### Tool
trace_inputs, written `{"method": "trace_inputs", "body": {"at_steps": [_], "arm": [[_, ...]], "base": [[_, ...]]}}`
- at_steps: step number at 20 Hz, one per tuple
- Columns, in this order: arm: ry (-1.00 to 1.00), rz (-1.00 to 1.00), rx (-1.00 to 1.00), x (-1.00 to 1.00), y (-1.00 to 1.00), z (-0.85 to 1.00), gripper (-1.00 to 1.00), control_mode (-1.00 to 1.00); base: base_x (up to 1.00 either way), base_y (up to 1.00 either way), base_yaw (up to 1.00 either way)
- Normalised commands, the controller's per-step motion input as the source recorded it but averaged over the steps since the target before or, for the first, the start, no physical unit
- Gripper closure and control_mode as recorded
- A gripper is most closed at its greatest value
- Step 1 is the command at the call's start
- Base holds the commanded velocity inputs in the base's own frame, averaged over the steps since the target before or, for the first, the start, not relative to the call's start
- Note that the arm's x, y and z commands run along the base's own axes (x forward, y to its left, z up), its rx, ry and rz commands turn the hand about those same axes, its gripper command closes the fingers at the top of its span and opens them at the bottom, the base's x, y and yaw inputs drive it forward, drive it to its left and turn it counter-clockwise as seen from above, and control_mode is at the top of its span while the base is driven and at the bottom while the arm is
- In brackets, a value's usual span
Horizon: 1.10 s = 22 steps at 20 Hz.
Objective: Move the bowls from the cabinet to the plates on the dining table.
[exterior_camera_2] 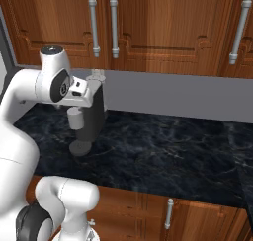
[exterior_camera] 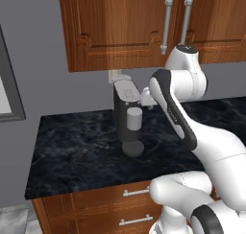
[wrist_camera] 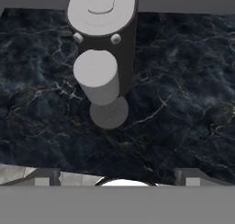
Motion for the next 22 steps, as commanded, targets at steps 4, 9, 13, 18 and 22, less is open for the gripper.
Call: {"method": "trace_inputs", "body": {"at_steps": [4, 9, 13, 18, 22], "arm": [[-0.10, 0.00, 0.00, 0.03, -0.13, 0.00, -1.00, -1.00], [-0.14, 0.00, 0.00, 0.00, -0.10, 0.05, -1.00, -1.00], [-0.20, 0.04, 0.00, -0.19, -0.04, 0.21, -1.00, -1.00], [-0.10, 0.03, 0.00, -0.24, 0.00, 0.05, -1.00, -1.00], [0.00, 0.01, 0.00, -0.19, 0.00, 0.09, -1.00, -1.00]], "base": [[0.00, 0.00, 0.00], [0.00, 0.00, 0.00], [0.00, 0.00, 0.00], [0.00, 0.00, 0.00], [0.00, 0.00, 0.00]]}}
